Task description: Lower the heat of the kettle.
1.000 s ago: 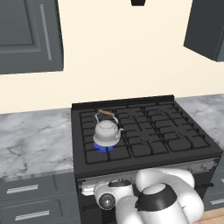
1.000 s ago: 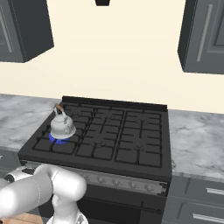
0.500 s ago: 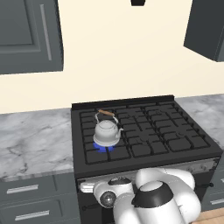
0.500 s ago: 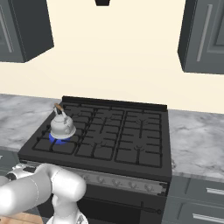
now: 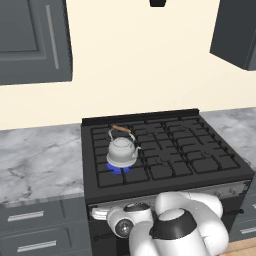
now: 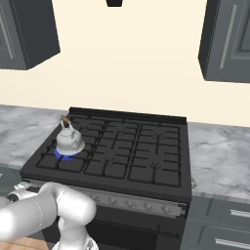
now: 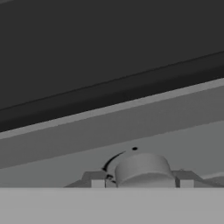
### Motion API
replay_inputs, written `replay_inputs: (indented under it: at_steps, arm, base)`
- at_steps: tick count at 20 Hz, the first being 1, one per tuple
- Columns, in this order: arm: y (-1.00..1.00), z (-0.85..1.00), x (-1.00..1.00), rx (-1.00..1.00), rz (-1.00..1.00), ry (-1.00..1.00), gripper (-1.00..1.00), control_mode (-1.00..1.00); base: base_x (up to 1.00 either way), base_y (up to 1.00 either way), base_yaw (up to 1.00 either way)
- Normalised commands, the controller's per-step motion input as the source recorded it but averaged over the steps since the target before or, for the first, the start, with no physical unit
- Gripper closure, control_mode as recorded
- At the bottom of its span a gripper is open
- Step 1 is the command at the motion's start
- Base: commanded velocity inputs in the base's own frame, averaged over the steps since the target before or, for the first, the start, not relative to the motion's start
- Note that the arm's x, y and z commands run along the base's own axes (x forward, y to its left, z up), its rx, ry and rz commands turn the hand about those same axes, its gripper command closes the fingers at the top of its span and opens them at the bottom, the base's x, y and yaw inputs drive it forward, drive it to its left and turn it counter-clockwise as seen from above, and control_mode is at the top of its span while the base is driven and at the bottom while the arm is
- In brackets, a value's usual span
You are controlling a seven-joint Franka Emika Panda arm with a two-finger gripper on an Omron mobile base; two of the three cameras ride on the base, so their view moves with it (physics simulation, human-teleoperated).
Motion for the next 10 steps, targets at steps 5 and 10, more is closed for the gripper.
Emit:
replay_inputs:
  at_steps: [5,10]
  arm:
    - [0.0,0.0,-0.01,0.23,0.0,0.01,1.0,-1.0]
    - [0.0,0.0,-0.02,0.27,0.0,0.02,1.0,-1.0]
  base:
    - [0.0,0.0,0.0]
    - [0.0,0.0,0.0]
